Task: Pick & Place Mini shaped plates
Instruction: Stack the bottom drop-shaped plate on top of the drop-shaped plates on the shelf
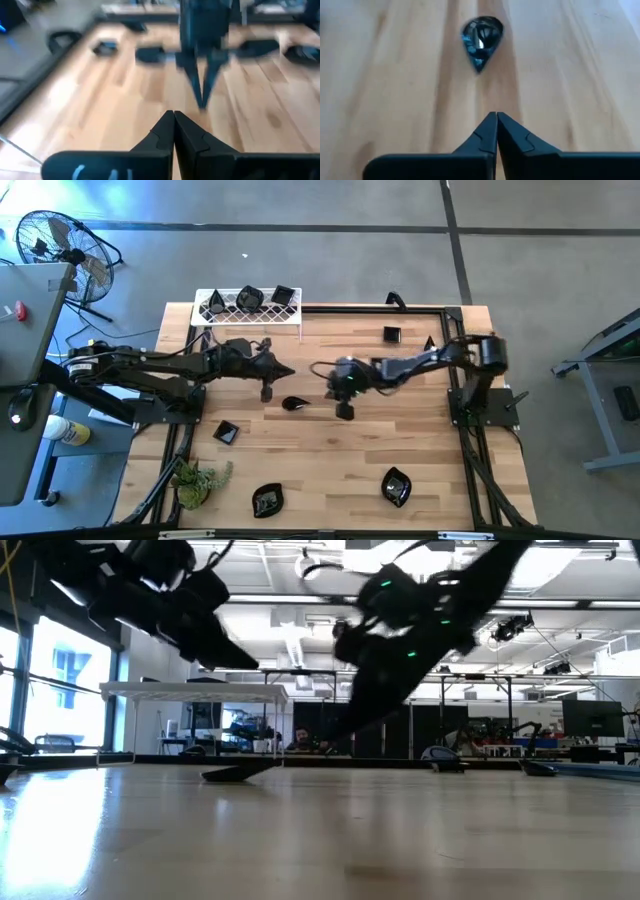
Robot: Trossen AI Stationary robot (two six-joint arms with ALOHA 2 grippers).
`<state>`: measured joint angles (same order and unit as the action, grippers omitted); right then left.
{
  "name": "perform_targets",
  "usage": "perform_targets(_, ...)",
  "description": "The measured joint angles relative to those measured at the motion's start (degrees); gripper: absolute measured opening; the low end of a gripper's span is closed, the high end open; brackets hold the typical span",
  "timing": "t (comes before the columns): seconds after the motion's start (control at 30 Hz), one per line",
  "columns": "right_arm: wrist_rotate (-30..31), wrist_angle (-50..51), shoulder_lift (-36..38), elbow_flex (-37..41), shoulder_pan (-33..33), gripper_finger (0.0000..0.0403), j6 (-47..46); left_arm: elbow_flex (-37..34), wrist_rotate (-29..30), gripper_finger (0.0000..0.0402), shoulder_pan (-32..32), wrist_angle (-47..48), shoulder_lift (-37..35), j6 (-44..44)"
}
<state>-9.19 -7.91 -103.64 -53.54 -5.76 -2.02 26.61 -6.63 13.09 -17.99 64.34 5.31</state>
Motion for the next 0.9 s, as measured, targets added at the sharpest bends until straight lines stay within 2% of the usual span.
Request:
perform_targets(0.13, 3.3, -11.1, 7.6, 10.6, 1.6, 0.0015, -5.7, 3.5, -3.4, 0.0001, 0.0, 10.8, 1.9, -2.2)
perform_targets(0.27, 8.5, -19.4, 14.0, 18.9, 3.3, 0.0014, -8.4, 5.9, -5.0, 0.0001, 0.0, 14.8, 6.5, -6.7)
perform_targets(0.4, 12.2, -25.9, 19.2, 24.9, 4.9, 0.0005, -8.5, 9.1, -4.9, 0.0009, 0.0, 19.7, 11.3, -7.1)
perform_targets(0.53, 14.4, -29.4, 22.9, 28.7, 6.0, 0.0002, -8.5, 12.9, -7.8, 0.0049, 0.0, 23.3, 15.6, -5.8)
perform_targets(0.67, 15.7, -29.7, 25.3, 30.6, 7.4, 0.0008, -8.4, 16.2, -7.0, 0.009, 0.0, 28.0, 19.1, -3.4)
perform_targets(0.9, 15.7, -30.1, 25.7, 31.3, 9.4, 0.0003, -8.0, 18.1, -6.6, 0.0106, 0.0, 29.2, 23.9, 3.5)
